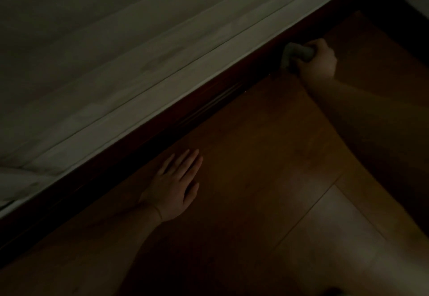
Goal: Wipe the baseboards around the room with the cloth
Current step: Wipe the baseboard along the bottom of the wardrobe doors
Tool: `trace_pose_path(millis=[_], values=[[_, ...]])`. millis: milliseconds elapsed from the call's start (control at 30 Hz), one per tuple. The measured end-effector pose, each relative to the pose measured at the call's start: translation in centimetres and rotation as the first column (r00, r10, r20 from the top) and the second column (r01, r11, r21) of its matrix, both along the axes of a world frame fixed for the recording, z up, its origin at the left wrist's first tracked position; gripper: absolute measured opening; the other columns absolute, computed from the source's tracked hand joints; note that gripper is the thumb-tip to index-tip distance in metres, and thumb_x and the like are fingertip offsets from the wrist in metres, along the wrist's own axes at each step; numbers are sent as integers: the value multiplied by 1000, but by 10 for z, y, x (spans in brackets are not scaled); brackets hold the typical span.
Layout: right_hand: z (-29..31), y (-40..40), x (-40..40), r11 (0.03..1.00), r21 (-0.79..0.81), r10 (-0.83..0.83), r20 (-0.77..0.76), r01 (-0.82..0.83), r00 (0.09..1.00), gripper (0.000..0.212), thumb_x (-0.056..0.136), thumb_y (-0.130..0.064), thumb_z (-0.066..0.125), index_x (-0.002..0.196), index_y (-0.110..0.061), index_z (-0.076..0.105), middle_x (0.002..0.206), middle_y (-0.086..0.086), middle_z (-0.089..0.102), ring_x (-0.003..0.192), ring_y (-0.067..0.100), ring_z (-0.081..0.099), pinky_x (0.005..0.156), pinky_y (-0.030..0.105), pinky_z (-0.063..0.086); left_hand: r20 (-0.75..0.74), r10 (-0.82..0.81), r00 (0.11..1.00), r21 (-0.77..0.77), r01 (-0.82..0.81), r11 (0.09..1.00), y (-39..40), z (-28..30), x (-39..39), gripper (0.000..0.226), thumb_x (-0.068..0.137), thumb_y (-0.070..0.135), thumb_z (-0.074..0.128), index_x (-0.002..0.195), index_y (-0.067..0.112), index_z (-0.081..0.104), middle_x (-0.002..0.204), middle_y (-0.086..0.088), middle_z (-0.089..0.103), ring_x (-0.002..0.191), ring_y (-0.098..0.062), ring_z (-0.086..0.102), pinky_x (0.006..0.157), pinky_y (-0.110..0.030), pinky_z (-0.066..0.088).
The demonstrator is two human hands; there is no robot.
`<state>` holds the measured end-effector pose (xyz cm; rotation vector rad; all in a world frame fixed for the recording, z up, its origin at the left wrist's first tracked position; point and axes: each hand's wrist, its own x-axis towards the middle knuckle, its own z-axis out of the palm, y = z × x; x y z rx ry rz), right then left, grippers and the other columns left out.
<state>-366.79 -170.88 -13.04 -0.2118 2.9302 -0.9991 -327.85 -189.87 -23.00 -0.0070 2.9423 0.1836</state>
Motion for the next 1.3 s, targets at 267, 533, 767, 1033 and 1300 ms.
trace_pose_path(millis=[267, 533, 767, 1033, 1300], values=[[-35, 22, 108, 986, -124, 101, -67, -109, 993, 49, 84, -22, 72, 130, -16, 55, 126, 9, 54, 113, 20, 52, 91, 19, 35, 13, 6, 1000, 9, -7, 1000, -1, 2, 1, 64, 102, 49, 20, 158, 18, 16, 166, -1, 10, 152, -17, 10, 119, -44, 15], [-76, 73, 206, 978, -197, 80, 46, -69, 996, 57, 86, -37, 74, 136, -27, 49, 121, -14, 43, 106, -3, 41, 80, 3, 31, 21, 18, 1000, 20, -19, 1000, -2, 3, 1, 66, 100, 56, 7, 157, 23, 1, 166, 4, -2, 152, -12, -3, 123, -41, 5], [-22, 101, 195, 971, -52, 239, 166, -234, 957, 57, 83, -34, 77, 134, -23, 52, 126, 3, 57, 112, 20, 56, 88, 29, 45, 136, 8, 991, -62, 1, 998, -2, 9, -4, 78, 87, 72, -17, 149, 27, -31, 158, 8, -32, 146, -8, -26, 121, -37, -10], [106, 157, 207, 891, 116, 411, 198, -438, 890, 73, 79, -39, 80, 142, -30, 43, 113, -16, 49, 90, -1, 51, 63, 1, 37, 480, 18, 877, 22, -32, 999, 3, 55, -26, 102, 90, 73, 41, 152, 26, -24, 160, 4, -31, 150, -16, -17, 123, -44, 5], [89, 189, 213, 948, 22, 305, 217, -317, 927, 63, 80, -42, 78, 135, -28, 51, 94, -29, 50, 78, -11, 53, 60, 4, 40, 606, 64, 793, -80, -19, 997, 18, 69, -41, 144, 66, 65, 79, 152, 17, -26, 159, -3, -33, 151, -25, -14, 121, -46, 21]])
